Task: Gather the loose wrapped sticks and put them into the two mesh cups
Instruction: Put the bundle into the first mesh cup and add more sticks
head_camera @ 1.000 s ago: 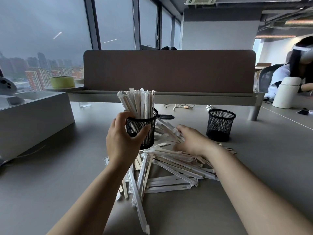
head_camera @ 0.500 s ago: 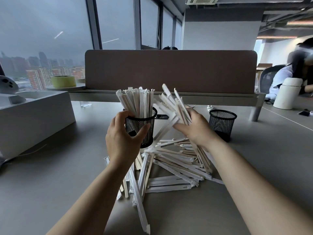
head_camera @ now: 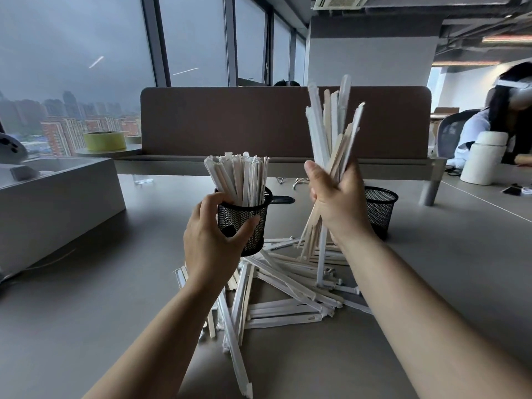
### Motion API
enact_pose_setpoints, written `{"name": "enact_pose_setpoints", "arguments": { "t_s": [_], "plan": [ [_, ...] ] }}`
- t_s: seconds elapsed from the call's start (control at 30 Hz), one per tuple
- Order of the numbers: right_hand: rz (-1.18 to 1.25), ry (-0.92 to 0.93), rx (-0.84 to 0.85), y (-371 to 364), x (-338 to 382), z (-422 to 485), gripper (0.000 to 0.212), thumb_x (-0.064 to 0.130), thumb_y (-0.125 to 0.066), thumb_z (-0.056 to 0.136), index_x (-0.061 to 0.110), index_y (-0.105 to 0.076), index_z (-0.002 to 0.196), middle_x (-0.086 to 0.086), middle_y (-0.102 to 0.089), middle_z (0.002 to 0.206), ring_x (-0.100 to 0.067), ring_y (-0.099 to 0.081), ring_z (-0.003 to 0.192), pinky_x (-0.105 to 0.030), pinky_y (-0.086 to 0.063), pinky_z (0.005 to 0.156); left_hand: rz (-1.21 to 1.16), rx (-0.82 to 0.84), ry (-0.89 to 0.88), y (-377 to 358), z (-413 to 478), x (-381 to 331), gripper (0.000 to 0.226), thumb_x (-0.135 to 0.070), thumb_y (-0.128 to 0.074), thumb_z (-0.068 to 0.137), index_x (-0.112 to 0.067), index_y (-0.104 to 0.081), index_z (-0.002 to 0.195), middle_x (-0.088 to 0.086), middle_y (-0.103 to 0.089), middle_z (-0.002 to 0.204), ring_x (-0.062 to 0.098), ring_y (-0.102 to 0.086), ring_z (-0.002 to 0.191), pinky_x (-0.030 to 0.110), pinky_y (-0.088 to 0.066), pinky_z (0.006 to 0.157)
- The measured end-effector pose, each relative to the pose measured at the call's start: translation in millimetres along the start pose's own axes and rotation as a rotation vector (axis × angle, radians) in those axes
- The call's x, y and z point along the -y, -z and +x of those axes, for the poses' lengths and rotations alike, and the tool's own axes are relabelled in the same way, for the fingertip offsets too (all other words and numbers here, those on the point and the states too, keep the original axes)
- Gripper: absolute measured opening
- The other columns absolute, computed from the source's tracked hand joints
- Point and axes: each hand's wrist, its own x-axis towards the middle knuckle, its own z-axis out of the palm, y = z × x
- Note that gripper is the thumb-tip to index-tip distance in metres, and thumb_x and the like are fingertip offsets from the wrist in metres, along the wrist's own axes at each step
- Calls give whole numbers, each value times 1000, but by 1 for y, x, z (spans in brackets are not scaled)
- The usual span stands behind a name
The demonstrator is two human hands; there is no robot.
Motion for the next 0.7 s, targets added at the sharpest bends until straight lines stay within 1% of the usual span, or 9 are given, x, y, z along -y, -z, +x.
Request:
{"name": "enact_pose_setpoints", "arguments": {
  "t_s": [0.1, 0.17, 0.23, 0.3, 0.4, 0.5, 0.6, 0.67, 0.7],
  "plan": [
    [6, -6, -11, -2, -3, -4, 29, 38, -68, 78, 33, -52, 100, 7, -58, 83, -10, -53, 68, -37, -42, 73, 16, 5, -3, -1, -1, -1, 47, -38, -79, 70, -40, -44, 100, -16, -53, 105, 18, -58, 103, 40, -48, 84],
    [-15, -33, -17, -3, -8, -10, 28, 38, -69, 75, 32, -53, 96, 2, -60, 83, -12, -53, 68, -37, -44, 71, 20, 10, -12, -1, -2, -1, 47, -37, -79, 70, -41, -43, 100, -16, -53, 104, 19, -58, 103, 40, -48, 84],
    [-11, -68, -24, -4, -11, -15, 29, 31, -70, 73, 25, -56, 97, -3, -61, 83, -14, -53, 66, -36, -44, 70, 18, 21, -17, -1, -2, -1, 47, -39, -79, 69, -41, -43, 100, -16, -53, 104, 19, -57, 102, 40, -48, 84],
    [-1, -115, -24, -5, -13, -20, 28, 23, -70, 71, 17, -57, 96, -5, -61, 79, -14, -51, 61, -34, -43, 64, 16, 22, -22, -2, -3, -2, 46, -44, -75, 67, -41, -43, 100, -16, -53, 104, 18, -58, 102, 40, -48, 84],
    [31, -183, -12, -6, -13, -27, 21, 11, -70, 74, 17, -55, 87, -2, -55, 67, -11, -46, 51, -28, -41, 52, 12, 27, -21, -3, -3, -1, 48, -48, -69, 64, -39, -43, 102, -12, -58, 106, 19, -58, 102, 40, -48, 84],
    [28, -176, -7, -4, -14, -29, 24, 0, -68, 80, 18, -53, 88, 0, -53, 65, -10, -45, 48, -26, -41, 48, 8, 36, -18, -3, -4, -1, 47, -48, -69, 64, -40, -43, 102, -10, -59, 108, 20, -58, 103, 42, -49, 85],
    [30, -155, 19, -5, -13, -32, 21, 1, -66, 84, 14, -51, 92, -1, -52, 63, -10, -44, 46, -24, -40, 45, 6, 47, -26, -3, -4, -2, 45, -45, -73, 66, -40, -44, 100, -9, -60, 108, 20, -58, 103, 42, -48, 86],
    [52, -157, 7, -7, -12, -32, 16, 5, -63, 87, 9, -49, 95, -2, -54, 62, -9, -44, 43, -22, -39, 42, 6, 46, -28, -3, -4, -2, 46, -44, -74, 67, -40, -44, 101, -9, -60, 108, 19, -58, 103, 43, -48, 87],
    [58, -153, -2, -8, -12, -31, 15, 7, -62, 89, 9, -48, 95, -2, -55, 62, -8, -45, 43, -21, -38, 43, 5, 46, -28, -4, -4, -2, 46, -45, -73, 66, -40, -44, 101, -10, -60, 108, 19, -58, 103, 43, -48, 87]
  ]
}}
